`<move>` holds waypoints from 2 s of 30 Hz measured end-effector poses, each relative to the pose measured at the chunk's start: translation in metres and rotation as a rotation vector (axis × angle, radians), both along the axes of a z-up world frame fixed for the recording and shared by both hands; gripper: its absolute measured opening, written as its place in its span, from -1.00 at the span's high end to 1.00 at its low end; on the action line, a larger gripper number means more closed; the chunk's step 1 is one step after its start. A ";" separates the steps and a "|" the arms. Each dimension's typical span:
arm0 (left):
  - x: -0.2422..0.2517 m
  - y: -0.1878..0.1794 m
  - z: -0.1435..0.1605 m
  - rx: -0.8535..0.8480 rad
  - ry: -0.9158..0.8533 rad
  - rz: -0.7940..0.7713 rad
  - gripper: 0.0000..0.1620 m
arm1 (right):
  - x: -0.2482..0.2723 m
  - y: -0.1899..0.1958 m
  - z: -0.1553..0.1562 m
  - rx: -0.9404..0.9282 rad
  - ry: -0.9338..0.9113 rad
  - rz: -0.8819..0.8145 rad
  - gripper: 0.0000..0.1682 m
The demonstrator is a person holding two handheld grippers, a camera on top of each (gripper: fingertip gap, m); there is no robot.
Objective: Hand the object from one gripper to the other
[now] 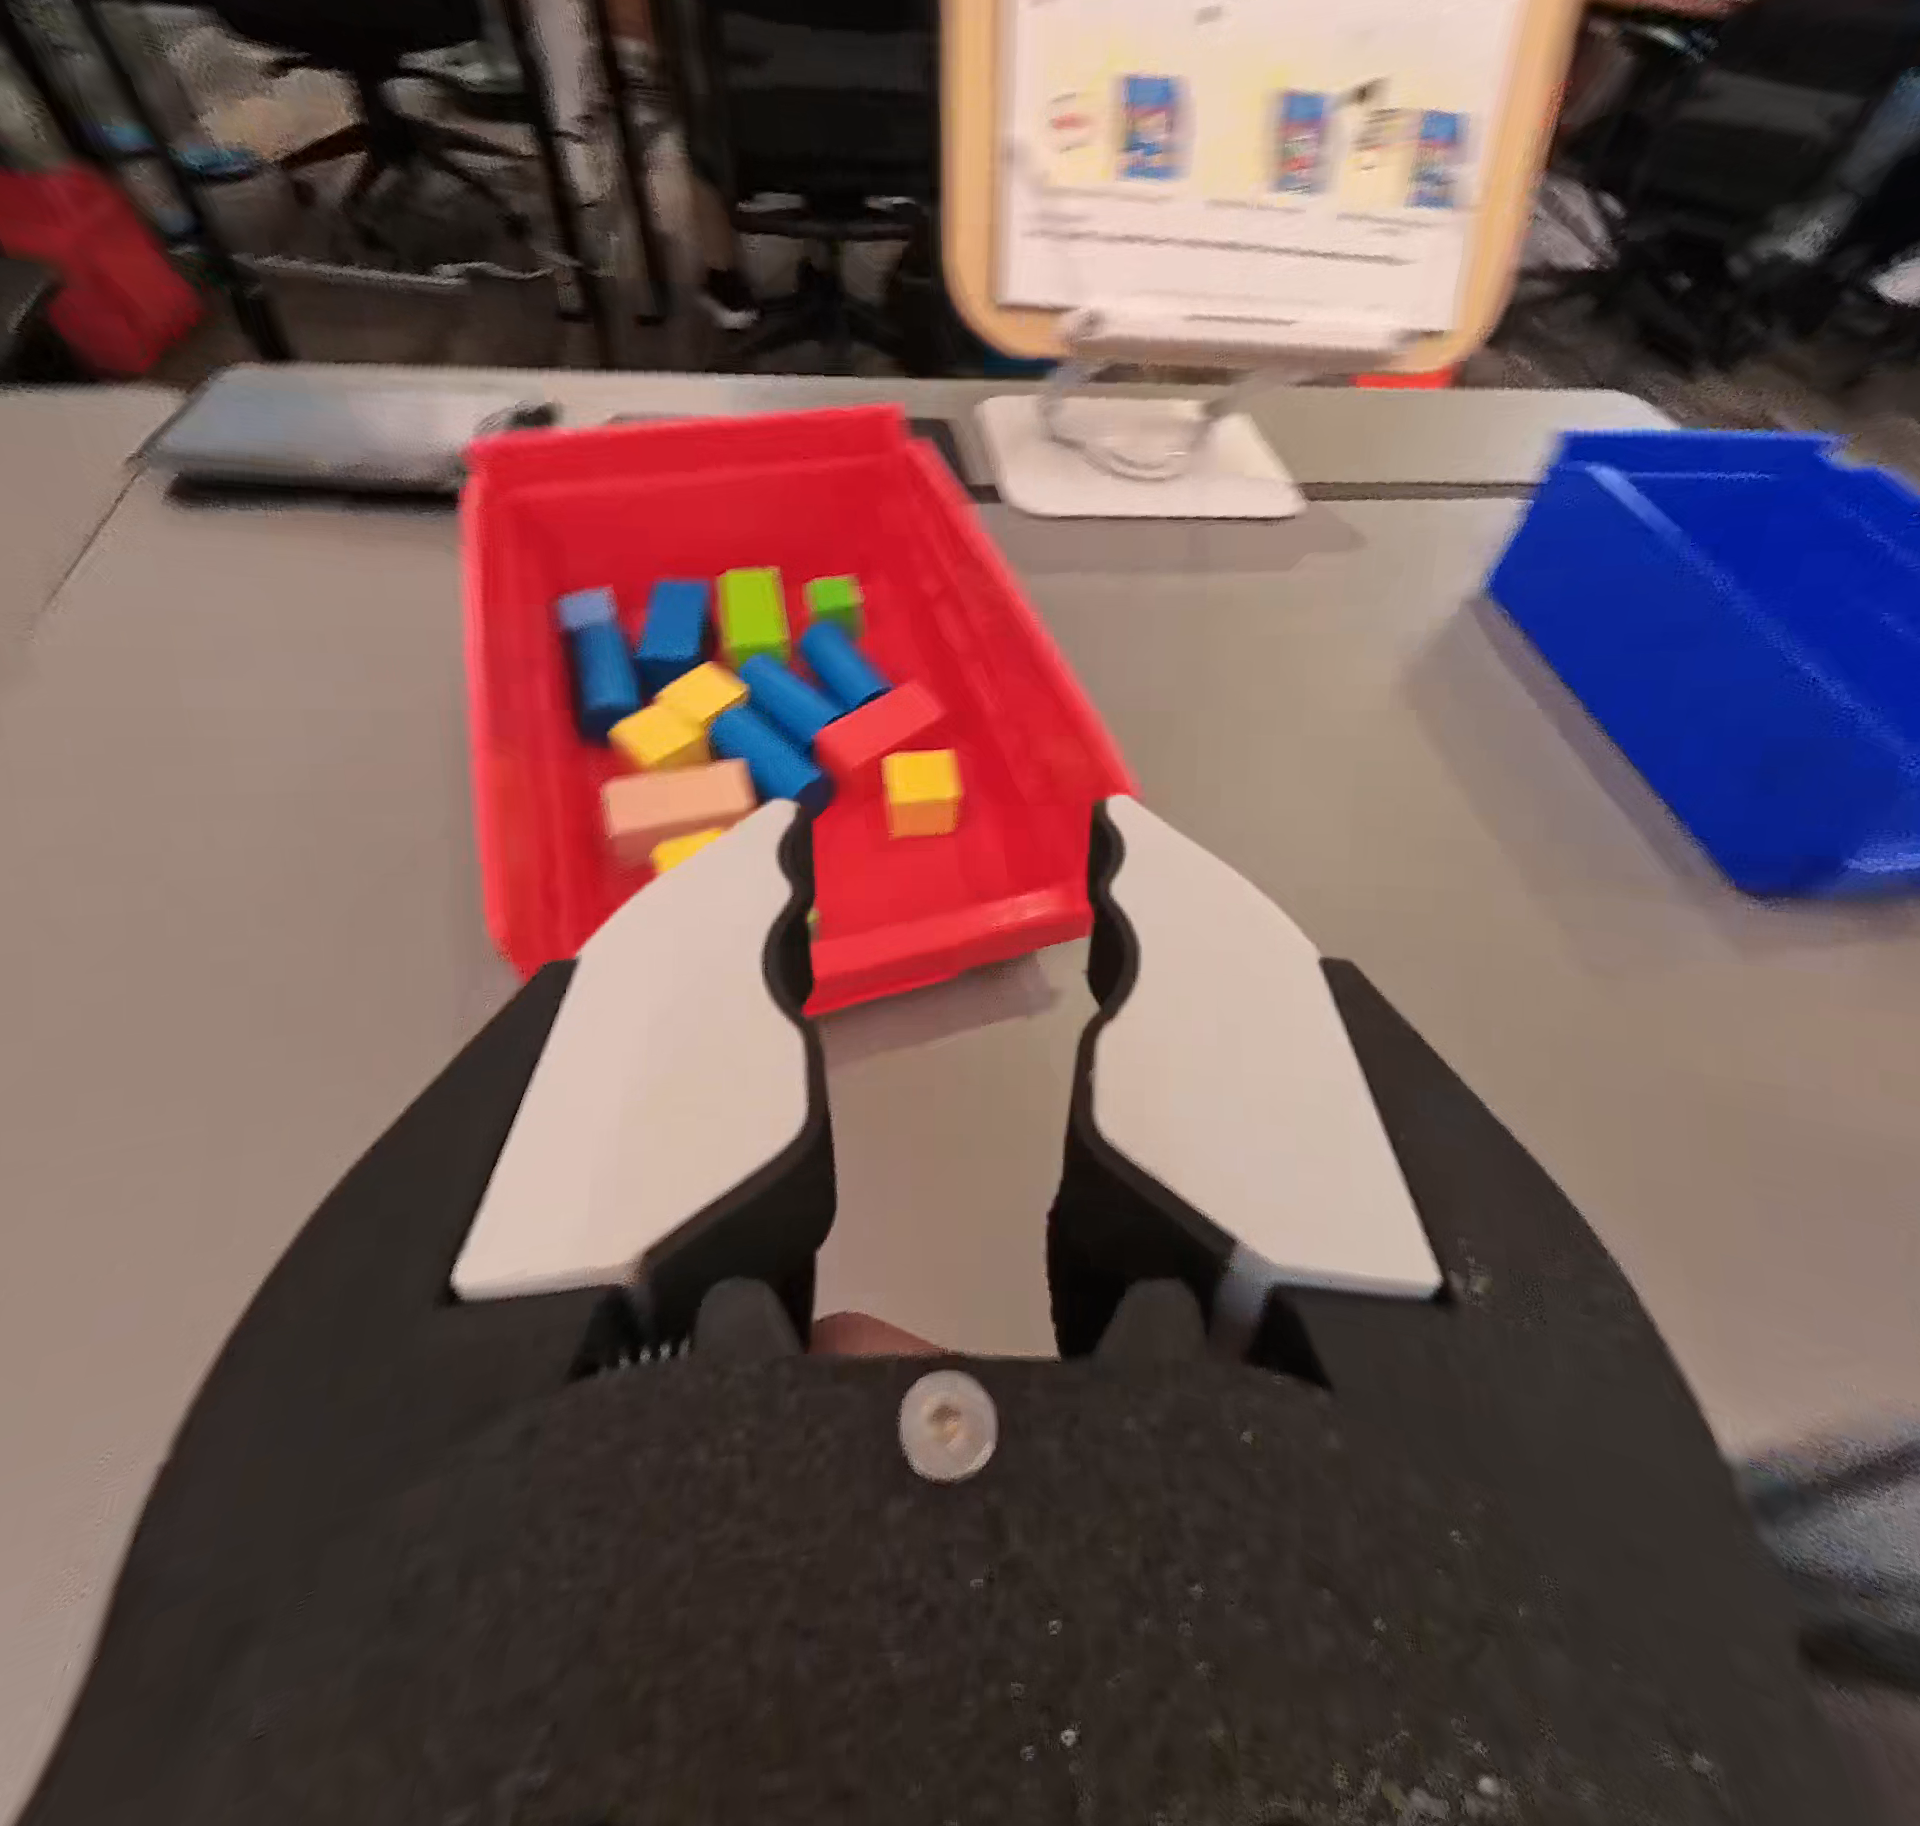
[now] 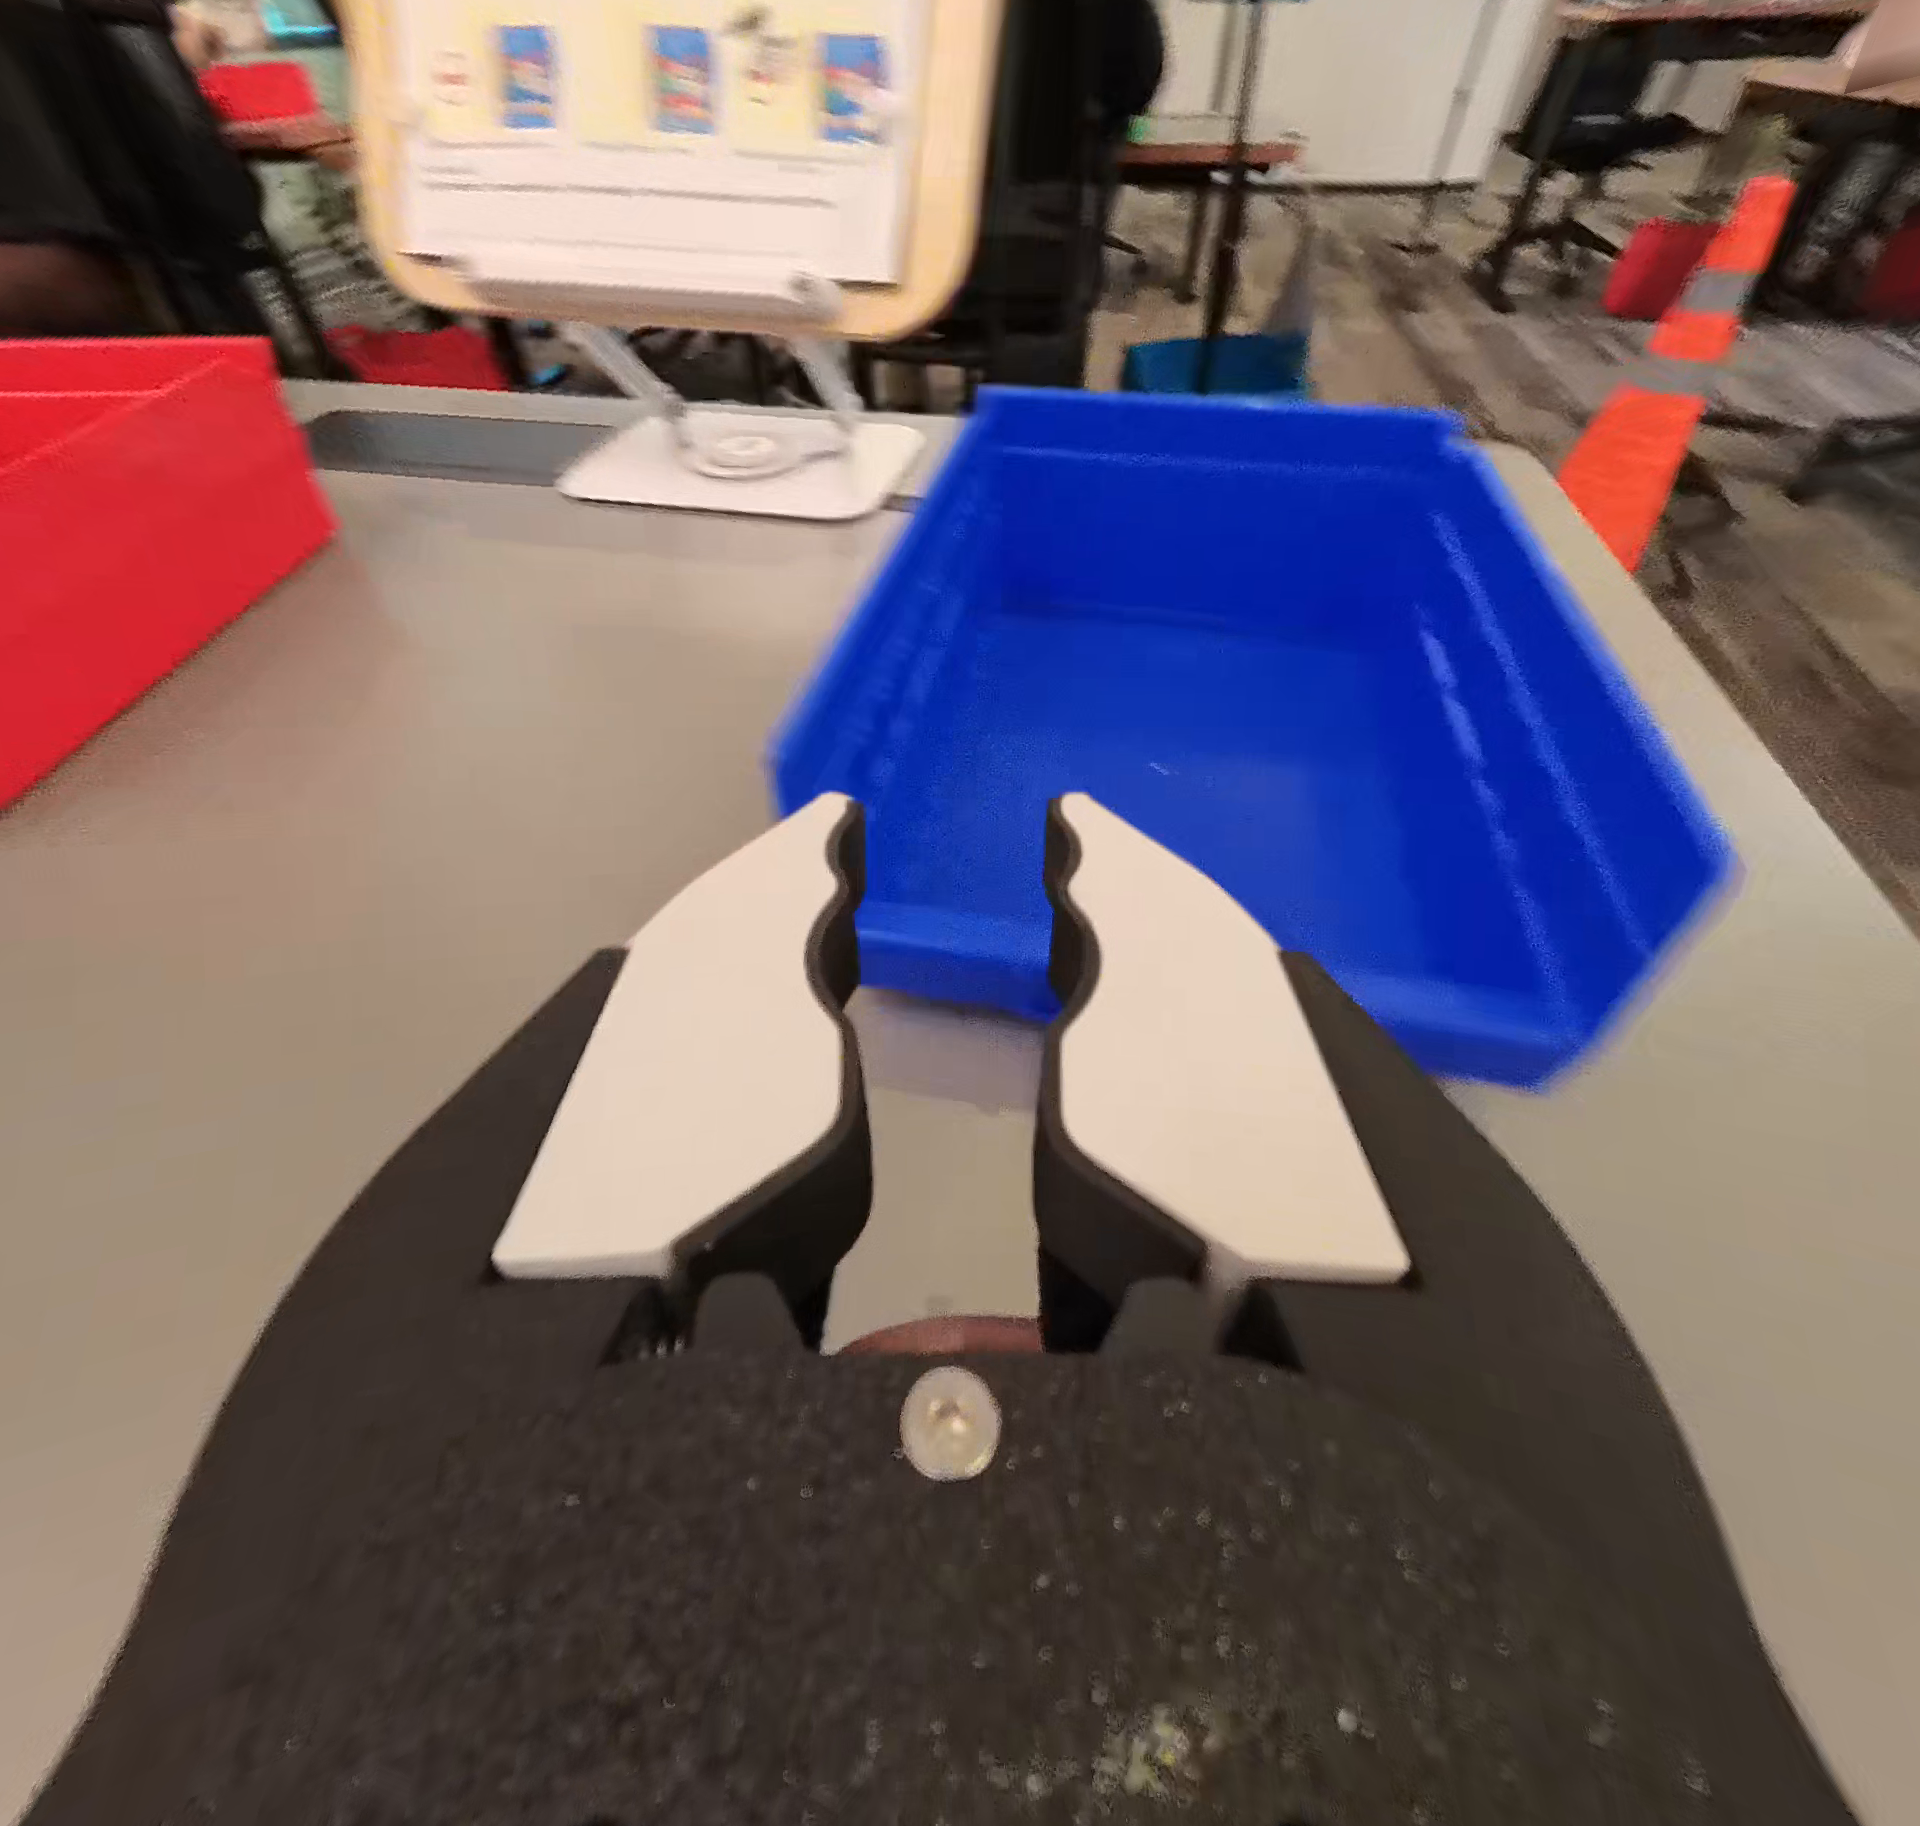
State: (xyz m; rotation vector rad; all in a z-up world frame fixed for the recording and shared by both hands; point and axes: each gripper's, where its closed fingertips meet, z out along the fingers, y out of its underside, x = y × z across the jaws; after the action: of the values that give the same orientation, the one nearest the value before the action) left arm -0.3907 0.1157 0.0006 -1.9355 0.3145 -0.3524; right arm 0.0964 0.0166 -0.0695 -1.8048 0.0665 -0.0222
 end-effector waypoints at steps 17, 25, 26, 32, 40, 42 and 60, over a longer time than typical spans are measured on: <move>0.015 0.010 -0.123 0.023 0.108 -0.172 0.42 | 0.041 -0.014 -0.022 0.019 0.014 -0.095 0.61; 0.036 0.024 -0.047 -0.020 0.402 -0.495 0.46 | 0.016 -0.011 -0.020 -0.003 -0.077 -0.009 0.60; 0.040 0.032 -0.042 -0.060 0.453 -0.540 0.44 | 0.015 -0.010 -0.022 -0.007 -0.086 -0.004 0.60; 0.067 0.107 -0.075 -0.238 0.704 -0.723 0.42 | 0.017 -0.008 -0.037 -0.050 0.058 0.030 0.61; 0.066 0.172 -0.149 -0.509 0.836 -0.681 0.40 | 0.021 -0.016 -0.047 -0.082 0.113 0.019 0.60; 0.062 0.178 -0.153 -0.527 0.863 -0.663 0.41 | 0.021 -0.018 -0.048 -0.081 0.118 0.017 0.60; 0.059 0.177 -0.185 -0.577 0.893 -0.716 0.57 | 0.013 -0.020 -0.054 -0.117 0.090 0.037 0.60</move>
State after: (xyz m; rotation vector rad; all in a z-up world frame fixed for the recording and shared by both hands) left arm -0.3320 0.2922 -0.1845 -2.4007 1.6596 0.0098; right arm 0.1091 -0.0033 -0.1235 -1.9233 0.0983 0.0831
